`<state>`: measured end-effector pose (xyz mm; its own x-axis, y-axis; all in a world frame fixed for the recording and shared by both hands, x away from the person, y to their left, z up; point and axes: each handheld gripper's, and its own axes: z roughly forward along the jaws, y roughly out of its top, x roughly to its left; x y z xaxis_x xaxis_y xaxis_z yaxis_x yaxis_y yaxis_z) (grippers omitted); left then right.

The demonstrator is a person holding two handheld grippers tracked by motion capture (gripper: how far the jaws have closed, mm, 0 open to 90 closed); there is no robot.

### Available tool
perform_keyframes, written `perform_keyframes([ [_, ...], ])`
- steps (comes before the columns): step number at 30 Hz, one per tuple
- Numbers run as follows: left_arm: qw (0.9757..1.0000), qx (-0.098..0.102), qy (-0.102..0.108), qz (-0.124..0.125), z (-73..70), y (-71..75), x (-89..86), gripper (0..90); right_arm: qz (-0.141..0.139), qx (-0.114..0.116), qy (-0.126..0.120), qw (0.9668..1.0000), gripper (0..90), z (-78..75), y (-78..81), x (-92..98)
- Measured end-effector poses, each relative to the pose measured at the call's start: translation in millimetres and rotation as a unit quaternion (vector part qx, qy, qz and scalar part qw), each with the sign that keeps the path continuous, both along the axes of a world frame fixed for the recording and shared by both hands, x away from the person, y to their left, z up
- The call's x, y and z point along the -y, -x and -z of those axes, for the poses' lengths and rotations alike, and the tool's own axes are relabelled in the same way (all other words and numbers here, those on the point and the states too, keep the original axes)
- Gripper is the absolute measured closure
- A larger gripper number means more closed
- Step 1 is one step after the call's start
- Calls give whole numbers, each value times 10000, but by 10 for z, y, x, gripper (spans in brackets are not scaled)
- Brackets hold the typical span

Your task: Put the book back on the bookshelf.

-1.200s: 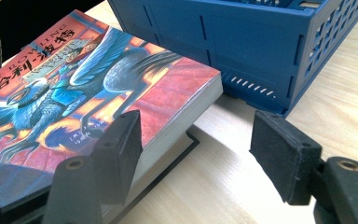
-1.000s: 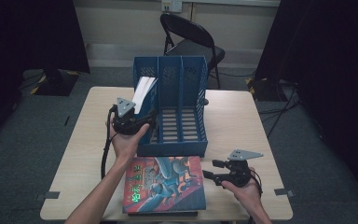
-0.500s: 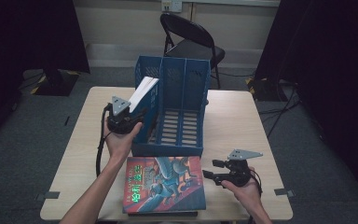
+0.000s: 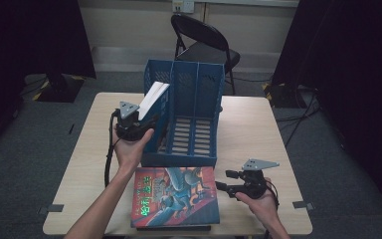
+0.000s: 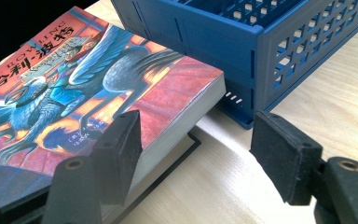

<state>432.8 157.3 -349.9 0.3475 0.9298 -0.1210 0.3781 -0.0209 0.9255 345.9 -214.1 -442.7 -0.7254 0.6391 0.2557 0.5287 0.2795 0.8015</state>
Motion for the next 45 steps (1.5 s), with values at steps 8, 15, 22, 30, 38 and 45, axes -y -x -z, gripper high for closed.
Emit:
perform_keyframes([
  [8,9994,-272,-129,172,-86,-40,-38,398,24,5,-14,10000,329,-4,6,19],
  [15,9978,-552,-220,292,-163,-69,-55,367,21,9,-7,10000,329,-6,8,17],
  [22,9966,-652,-396,304,-247,-60,-69,405,19,4,-2,10000,329,-6,7,19],
  [30,9942,-889,-470,384,-362,-102,-84,411,21,9,-15,10000,328,-10,9,22],
  [38,9883,-1269,-721,447,-459,-150,-67,421,19,4,-15,10000,327,-10,8,21],
  [45,9823,-1640,-806,419,-569,-247,-52,462,25,-9,-12,10000,327,-10,8,20],
])
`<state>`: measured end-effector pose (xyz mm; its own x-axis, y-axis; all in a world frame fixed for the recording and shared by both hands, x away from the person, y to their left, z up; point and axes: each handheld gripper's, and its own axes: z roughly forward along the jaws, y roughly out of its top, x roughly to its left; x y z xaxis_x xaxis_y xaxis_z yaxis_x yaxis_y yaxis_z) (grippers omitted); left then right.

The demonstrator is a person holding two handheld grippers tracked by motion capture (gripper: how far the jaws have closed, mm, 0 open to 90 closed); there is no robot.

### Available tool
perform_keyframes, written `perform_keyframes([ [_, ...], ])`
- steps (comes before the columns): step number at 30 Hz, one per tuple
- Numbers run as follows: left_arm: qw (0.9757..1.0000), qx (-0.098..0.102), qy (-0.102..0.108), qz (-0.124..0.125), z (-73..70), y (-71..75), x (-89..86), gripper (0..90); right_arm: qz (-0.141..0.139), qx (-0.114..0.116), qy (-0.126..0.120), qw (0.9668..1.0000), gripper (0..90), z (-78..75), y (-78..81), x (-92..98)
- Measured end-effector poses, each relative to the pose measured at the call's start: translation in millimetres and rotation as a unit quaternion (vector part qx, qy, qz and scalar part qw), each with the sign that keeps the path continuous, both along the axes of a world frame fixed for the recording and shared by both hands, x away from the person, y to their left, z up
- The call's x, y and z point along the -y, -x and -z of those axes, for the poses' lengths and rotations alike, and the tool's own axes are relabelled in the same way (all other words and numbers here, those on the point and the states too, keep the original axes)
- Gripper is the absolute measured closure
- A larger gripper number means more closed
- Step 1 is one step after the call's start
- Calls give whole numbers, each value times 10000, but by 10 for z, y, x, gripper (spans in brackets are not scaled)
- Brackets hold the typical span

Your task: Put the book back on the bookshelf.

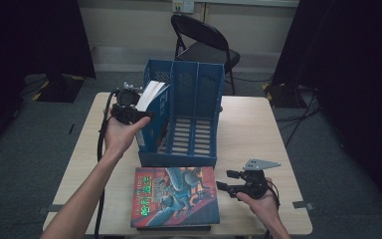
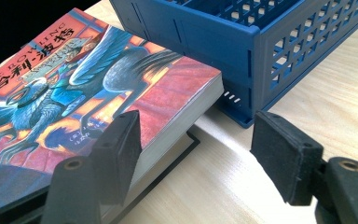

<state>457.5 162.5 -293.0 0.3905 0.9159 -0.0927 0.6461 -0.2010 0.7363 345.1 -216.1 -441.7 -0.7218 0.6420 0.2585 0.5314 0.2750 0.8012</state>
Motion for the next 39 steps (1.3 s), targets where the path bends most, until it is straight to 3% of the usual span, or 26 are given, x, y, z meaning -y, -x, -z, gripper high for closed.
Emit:
perform_keyframes([
  [3,9998,-141,123,-62,-32,-42,-10,470,-6,2,-6,10000,327,0,0,0],
  [6,9994,-308,93,-92,-63,-74,1,479,-4,-15,-14,10000,326,1,-1,0],
  [11,9976,-681,-135,-77,-158,-179,44,495,-11,-24,-14,10000,326,2,-4,-2],
  [14,9966,-772,-267,-57,-188,-216,67,513,-7,-31,-20,10000,326,2,-4,-3],
  [18,9931,-1087,-446,63,-244,-311,100,507,-27,-41,-15,10000,326,6,-3,-3],
  [22,9911,-1189,-603,55,-280,-350,119,524,-30,-47,-17,10000,326,7,-4,0],
  [27,9861,-1448,-810,58,-303,-430,165,533,-28,-60,-26,10000,325,8,-5,4],
  [29,9836,-1644,-745,50,-286,-484,169,526,-30,-67,-31,10000,325,9,-7,6],
  [34,9814,-1753,-787,15,-250,-539,214,500,-43,-78,-34,10000,325,12,-8,4],
  [36,9790,-1860,-830,2,-254,-573,236,492,-32,-87,-39,9999,325,13,-10,7],
  [39,9781,-1905,-841,-38,-270,-581,271,433,-37,-90,-30,9999,325,17,-13,7],
])
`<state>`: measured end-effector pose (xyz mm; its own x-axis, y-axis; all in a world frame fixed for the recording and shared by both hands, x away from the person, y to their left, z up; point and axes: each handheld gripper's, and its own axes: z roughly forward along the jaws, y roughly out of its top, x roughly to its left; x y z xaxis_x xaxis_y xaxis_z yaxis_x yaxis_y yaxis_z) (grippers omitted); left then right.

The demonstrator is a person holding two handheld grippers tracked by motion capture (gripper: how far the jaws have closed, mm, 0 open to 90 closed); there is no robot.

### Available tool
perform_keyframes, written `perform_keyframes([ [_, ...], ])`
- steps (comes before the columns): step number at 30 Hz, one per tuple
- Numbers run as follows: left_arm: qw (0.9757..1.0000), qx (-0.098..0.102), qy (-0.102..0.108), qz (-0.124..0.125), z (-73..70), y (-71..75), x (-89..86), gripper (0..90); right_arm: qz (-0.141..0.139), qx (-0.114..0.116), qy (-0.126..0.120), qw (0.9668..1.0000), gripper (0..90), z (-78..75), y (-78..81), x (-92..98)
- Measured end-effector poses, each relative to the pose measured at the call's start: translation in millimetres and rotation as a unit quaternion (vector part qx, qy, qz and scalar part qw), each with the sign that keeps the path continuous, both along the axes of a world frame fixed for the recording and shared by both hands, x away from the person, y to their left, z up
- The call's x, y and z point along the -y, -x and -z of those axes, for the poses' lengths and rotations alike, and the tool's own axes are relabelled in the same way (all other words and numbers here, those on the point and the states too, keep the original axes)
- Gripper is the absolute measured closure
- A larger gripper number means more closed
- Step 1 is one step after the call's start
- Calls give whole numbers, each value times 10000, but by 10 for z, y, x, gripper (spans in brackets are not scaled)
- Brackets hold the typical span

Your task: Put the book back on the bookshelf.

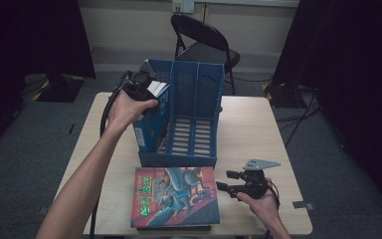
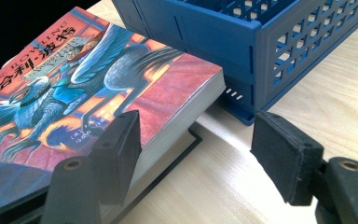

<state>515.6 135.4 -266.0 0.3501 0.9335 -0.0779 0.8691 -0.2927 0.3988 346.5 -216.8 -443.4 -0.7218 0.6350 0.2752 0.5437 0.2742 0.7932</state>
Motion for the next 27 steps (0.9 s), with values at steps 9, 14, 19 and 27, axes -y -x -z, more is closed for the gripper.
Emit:
perform_keyframes([
  [9,9996,-155,-198,-161,89,-80,27,538,-14,-10,1,10000,325,3,6,6],
  [14,9990,-341,-204,-212,147,-120,19,544,-4,-32,12,10000,325,14,-4,6],
  [19,9980,-475,-379,-161,160,-136,49,560,-7,-22,10,10000,325,13,-1,12],
  [27,9971,-600,-451,-136,176,-157,69,584,-29,-26,15,10000,325,15,2,15],
])
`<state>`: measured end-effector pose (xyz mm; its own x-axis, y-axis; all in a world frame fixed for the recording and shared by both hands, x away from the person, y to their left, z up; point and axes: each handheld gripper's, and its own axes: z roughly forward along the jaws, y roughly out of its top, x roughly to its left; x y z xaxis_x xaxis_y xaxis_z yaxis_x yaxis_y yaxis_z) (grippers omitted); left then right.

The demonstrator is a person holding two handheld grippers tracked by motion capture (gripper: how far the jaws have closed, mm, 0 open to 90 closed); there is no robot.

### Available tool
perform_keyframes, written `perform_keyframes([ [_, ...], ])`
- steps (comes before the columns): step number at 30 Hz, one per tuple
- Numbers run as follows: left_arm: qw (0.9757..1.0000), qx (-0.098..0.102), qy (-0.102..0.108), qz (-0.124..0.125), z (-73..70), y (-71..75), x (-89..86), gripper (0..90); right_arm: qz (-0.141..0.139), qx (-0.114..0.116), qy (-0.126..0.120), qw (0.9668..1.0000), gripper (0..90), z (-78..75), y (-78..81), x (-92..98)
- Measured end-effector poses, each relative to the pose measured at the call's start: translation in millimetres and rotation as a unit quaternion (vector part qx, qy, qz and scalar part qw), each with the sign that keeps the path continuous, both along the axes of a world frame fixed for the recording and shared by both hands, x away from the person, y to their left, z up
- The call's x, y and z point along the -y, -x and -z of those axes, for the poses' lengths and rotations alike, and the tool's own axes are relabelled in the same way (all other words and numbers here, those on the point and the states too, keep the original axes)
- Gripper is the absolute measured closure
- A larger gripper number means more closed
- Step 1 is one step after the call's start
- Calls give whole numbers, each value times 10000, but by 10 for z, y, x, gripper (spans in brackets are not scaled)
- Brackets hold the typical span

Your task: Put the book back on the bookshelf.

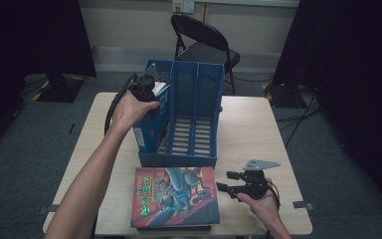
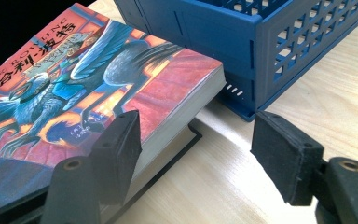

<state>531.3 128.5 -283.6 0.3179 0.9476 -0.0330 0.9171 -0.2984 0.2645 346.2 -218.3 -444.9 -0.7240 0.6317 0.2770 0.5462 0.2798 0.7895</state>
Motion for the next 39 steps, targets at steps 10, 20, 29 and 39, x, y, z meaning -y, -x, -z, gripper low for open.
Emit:
perform_keyframes([
  [10,9999,-142,-49,23,-22,-28,19,611,30,5,-47,10000,325,-9,-10,20],
  [20,9995,-279,-107,-41,-94,-118,50,612,29,-61,-37,10000,323,11,-25,8],
  [29,9998,-44,-44,-182,-215,-258,67,613,39,-47,-65,10000,323,4,-18,38],
  [39,9991,192,-22,-388,-156,-459,120,612,25,-93,-104,9999,323,24,-16,52],
])
